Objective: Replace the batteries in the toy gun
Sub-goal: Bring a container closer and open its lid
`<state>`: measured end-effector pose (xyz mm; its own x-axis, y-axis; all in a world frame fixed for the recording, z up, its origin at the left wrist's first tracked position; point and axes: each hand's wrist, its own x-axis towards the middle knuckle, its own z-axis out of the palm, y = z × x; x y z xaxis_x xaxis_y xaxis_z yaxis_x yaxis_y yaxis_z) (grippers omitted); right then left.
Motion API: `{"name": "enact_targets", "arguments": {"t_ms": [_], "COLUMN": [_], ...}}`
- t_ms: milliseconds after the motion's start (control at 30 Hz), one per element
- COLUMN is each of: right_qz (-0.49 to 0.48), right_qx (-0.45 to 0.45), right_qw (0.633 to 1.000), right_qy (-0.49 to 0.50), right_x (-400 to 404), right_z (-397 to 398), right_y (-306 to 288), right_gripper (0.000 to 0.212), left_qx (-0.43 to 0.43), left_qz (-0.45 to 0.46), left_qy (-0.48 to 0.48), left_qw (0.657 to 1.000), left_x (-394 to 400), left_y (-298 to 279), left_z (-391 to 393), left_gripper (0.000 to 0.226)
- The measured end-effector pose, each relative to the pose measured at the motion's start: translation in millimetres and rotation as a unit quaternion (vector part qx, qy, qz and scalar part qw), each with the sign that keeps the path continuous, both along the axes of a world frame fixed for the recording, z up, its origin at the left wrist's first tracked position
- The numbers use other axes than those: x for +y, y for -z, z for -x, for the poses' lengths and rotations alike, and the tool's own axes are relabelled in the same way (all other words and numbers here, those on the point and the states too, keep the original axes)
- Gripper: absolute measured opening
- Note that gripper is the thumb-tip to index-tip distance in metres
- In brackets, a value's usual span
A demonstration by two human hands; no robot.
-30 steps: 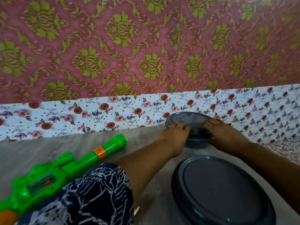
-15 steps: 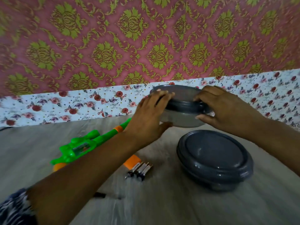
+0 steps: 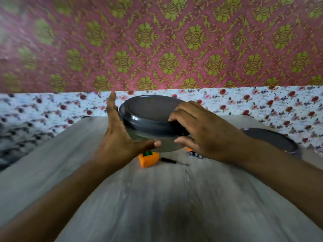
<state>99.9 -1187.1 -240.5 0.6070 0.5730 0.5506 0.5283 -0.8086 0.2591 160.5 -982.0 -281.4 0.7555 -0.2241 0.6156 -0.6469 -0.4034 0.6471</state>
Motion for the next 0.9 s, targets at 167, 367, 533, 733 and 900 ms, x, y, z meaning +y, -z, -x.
{"name": "enact_targets", "arguments": {"t_ms": [167,367,533,733,900], "right_qz": [0.022,-0.098,-0.123,-0.097,-0.036], "right_qx": [0.016,0.171,0.205,0.173,0.049], "right_qw": [0.997,0.969,0.958,0.966,0.986], "right_qy": [-0.071,-0.147,-0.16,-0.166,-0.152], "right_x": [71,138,166,172,166], "right_z": [-10,-38,-58,-58,-52], "right_y": [4,10,20,40,74], "right_gripper": [0.039,0.041,0.038,0.041,0.046], "left_qx": [0.008,0.109,0.182,0.22,0.241], "left_qz": [0.042,0.118,0.168,0.147,0.097], "left_qy": [-0.061,-0.095,-0.08,-0.074,-0.051], "left_qw": [0.997,0.983,0.965,0.961,0.964], "left_x": [72,138,159,170,176], "left_y": [17,31,37,55,66], "left_z": [16,15,9,-1,-3], "left_gripper": [0.141,0.127,0.124,0.133,0.147]}}
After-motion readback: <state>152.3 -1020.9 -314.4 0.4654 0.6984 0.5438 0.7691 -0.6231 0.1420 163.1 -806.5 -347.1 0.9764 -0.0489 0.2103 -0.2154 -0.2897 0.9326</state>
